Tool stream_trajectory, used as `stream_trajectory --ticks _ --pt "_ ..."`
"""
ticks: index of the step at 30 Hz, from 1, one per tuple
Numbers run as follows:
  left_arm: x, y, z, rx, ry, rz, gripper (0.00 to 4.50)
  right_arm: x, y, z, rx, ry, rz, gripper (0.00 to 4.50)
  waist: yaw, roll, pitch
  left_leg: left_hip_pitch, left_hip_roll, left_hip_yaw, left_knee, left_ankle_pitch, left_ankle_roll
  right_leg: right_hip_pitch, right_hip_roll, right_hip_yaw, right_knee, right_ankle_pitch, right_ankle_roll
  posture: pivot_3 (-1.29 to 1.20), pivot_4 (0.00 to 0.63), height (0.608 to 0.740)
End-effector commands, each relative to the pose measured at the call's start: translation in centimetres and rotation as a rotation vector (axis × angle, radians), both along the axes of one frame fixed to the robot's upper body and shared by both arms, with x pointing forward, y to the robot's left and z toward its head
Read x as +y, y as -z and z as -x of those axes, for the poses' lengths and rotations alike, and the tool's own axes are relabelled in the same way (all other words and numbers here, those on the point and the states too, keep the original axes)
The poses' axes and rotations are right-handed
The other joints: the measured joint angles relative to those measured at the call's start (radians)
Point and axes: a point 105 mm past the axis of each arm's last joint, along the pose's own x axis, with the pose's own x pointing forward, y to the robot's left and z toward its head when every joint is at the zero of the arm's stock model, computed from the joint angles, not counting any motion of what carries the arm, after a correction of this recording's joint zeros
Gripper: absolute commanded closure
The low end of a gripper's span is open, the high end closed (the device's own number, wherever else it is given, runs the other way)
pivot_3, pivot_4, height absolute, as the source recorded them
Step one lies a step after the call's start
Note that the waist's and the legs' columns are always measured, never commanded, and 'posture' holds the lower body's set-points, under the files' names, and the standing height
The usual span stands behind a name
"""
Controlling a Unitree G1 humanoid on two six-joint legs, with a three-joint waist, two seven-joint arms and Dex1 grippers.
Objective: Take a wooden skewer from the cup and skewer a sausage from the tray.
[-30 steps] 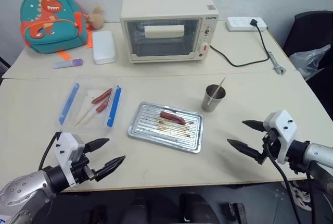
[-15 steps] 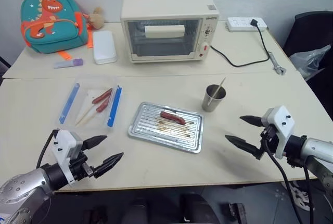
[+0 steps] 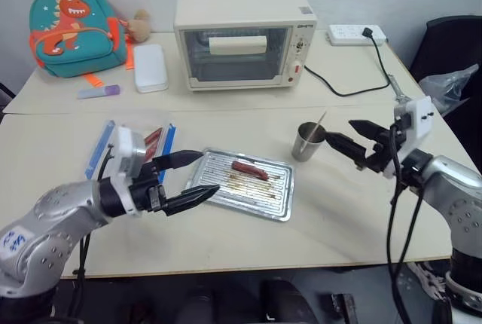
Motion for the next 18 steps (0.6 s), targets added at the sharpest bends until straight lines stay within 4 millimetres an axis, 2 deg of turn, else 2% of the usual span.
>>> stream_trajectory --ticks 1,3,6,14,18 --pt "-1.9 -0.2 -0.2 -0.015 0.13 -0.032 0.07 0.9 -0.4 -2.1 -0.028 0.043 -0.014 0.0 -0.001 0.0 0.0 -0.001 0.0 0.0 0.0 0.0 0.0 -0.001 0.0 0.0 0.0 0.0 0.0 0.0 0.15 0.74" --pt "-2.6 -0.4 -0.8 -0.034 0.148 -0.034 0.07 1.4 -0.2 -3.2 -0.025 0.056 -0.024 0.0 -0.001 0.0 0.0 -0.001 0.0 0.001 0.0 0.0 -0.001 -0.002 0.0 0.0 0.001 0.0 0.0 0.0 0.15 0.74" --pt "-3.1 -0.6 -1.5 -0.052 0.151 -0.028 0.0 2.3 0.0 -4.1 -0.026 0.049 -0.039 0.51 -0.002 0.0 0.0 -0.002 0.0 0.001 0.0 0.001 -0.001 -0.003 0.0 0.0 0.001 0.0 0.0 0.0 0.15 0.74" --pt "-3.3 -0.8 -1.8 -0.074 0.142 -0.021 0.0 2.7 0.2 -4.6 -0.03 0.057 -0.031 2.65 -0.002 0.0 0.0 -0.003 0.0 0.001 0.001 0.001 -0.001 -0.005 0.0 0.001 0.004 0.0 0.0 0.0 0.15 0.74" --pt "-3.3 -0.9 -1.9 -0.081 0.14 -0.02 0.0 2.6 0.2 -4.5 -0.032 0.059 -0.035 2.65 -0.002 0.0 0.0 -0.003 0.0 0.001 0.001 0.001 -0.001 -0.005 0.0 0.001 0.004 0.0 0.0 0.0 0.15 0.74"
